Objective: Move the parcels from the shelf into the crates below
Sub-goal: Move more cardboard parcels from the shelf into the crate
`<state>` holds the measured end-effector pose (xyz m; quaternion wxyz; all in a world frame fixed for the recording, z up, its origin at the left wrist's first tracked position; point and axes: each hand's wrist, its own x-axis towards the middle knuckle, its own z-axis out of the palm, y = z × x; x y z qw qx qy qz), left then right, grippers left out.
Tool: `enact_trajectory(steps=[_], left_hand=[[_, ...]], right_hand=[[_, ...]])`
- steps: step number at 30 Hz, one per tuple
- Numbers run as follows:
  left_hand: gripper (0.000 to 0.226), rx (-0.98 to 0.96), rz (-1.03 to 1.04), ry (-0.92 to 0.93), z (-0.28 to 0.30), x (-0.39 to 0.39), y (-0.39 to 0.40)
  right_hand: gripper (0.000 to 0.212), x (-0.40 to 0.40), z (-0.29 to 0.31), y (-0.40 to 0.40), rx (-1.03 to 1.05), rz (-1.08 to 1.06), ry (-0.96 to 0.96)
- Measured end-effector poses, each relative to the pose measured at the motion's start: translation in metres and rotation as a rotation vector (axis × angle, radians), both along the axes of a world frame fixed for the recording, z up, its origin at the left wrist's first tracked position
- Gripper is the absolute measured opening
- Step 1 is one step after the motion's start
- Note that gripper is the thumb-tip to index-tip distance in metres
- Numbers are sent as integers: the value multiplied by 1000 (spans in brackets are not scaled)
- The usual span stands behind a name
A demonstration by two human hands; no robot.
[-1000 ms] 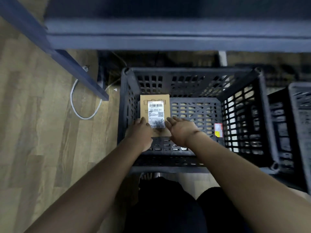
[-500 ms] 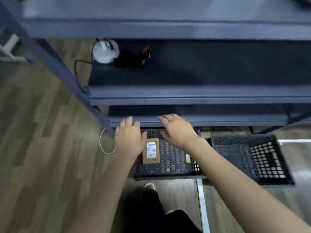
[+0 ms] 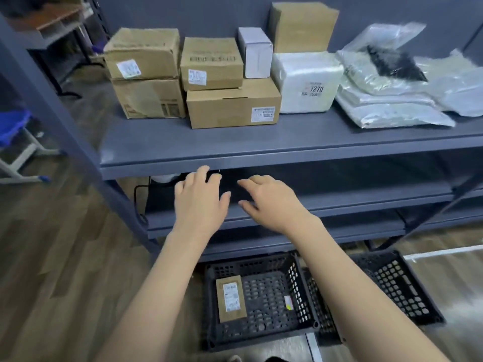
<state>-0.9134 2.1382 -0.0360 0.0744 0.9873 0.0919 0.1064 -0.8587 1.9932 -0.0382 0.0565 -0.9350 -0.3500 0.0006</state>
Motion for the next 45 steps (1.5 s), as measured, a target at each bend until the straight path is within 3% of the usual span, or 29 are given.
enact_trajectory(steps=[16,21,26,30,40,45], left_hand=[[53,270,20,18,122,153,75],[67,186,40,93,131,205,94],[64,407,56,140,126,236,94],[71,460,130,196,117,253,93],[81,91,209,158,106,266,91],[81,52,207,143,105,261,89]], right_hand=[[50,178,113,41,-36,-34,-254],[62,222,130,64,-60,-69,-217],[64,242,127,89,-109,-22,-190],[68,248,125,100,-122,-39,-203],[71,260,103,105,66,-40,-101],[72,255,100,102,102,-40,-103]])
